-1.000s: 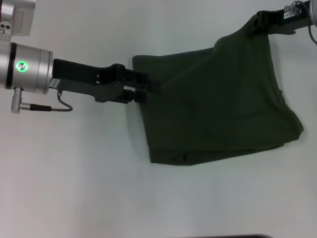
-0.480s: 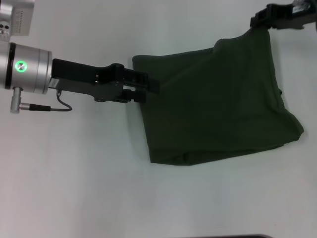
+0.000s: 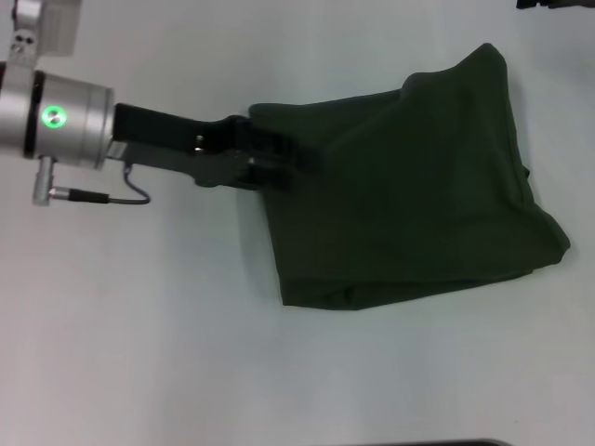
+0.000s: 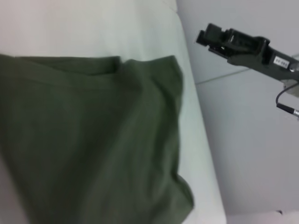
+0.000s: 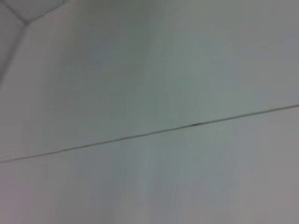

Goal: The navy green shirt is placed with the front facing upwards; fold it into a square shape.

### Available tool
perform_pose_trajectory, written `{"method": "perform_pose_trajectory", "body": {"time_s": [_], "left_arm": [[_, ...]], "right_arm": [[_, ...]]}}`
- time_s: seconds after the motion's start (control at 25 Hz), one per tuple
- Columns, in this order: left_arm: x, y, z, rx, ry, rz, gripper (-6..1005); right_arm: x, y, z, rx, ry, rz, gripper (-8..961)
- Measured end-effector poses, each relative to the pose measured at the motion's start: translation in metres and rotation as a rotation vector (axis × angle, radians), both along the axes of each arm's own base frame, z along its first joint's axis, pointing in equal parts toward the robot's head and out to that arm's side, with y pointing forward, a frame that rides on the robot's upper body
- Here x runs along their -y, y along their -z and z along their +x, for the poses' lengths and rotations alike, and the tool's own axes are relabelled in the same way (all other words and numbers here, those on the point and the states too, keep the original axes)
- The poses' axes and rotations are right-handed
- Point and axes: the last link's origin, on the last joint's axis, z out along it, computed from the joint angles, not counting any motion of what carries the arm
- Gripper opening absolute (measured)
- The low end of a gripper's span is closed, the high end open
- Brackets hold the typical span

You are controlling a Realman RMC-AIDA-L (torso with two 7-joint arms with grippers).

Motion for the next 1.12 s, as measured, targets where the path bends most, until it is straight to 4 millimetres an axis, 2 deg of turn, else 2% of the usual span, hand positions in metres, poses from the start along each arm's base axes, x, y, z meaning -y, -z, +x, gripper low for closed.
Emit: {"method": "perform_pose_trajectory", "body": {"time_s": [0.16,0.44,0.64,0.88,1.12], "left_arm": [[0.0,0.006,0.016,0.014,0.049,-0.028,582],[-0.004,0.001,0.014,0.008,0.041,-0.01,582],[-0.004,0.0,0.012,0.009,0.033,-0.004,582],[-0.003,0.002,0.01,0.006,0.028,-0.007,581],[-0.002,0.002,0.008,0.005,0.019,-0.007,581]], "right_arm": [[0.014,-0.002,-0.01,-0.136,-0.031,-0.097,486],[0.034,0.029,-0.002,-0.177,0.013,-0.248,484],[0.032,0.051,0.0,-0.132,0.036,-0.271,483],[0.022,0.061,-0.006,-0.056,0.016,-0.253,482],[0.015,0.081,-0.008,0.001,0.021,-0.252,482]]}}
